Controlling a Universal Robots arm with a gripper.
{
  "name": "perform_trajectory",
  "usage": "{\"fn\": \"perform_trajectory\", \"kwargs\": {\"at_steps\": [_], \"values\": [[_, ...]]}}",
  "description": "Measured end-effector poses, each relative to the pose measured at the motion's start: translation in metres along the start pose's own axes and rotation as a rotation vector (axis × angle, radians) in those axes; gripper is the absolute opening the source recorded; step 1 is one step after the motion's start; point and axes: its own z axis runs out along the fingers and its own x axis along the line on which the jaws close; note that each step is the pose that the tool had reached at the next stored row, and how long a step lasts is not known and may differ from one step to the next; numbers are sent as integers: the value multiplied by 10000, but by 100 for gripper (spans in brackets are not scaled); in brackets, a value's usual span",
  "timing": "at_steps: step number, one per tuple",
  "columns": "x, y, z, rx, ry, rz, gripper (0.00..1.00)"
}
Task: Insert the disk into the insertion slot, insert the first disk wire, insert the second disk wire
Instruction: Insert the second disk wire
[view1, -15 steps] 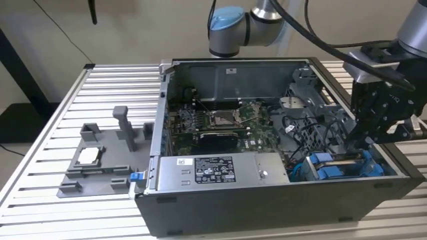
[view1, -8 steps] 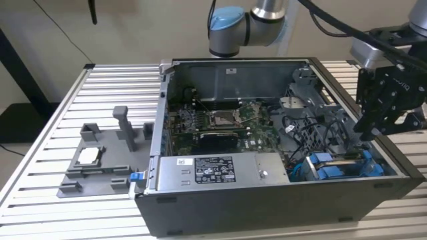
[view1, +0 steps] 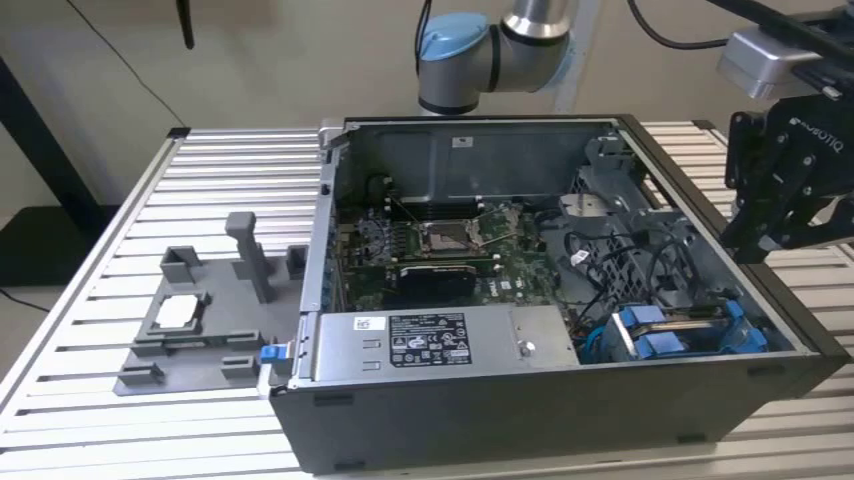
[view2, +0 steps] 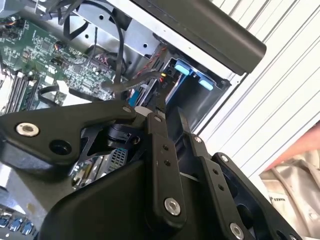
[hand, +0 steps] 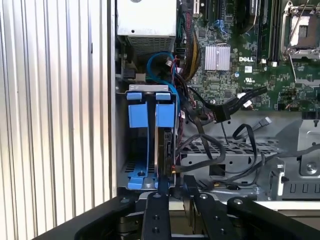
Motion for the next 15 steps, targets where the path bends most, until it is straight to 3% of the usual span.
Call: {"fn": "perform_trajectory", "kwargs": {"at_steps": [8,11,15], "values": [[-21,-1,-11,0,4,-2,27],[-84,0,-8,0,3,0,27],[-217,0,-3,0,11,-1,27]]}}
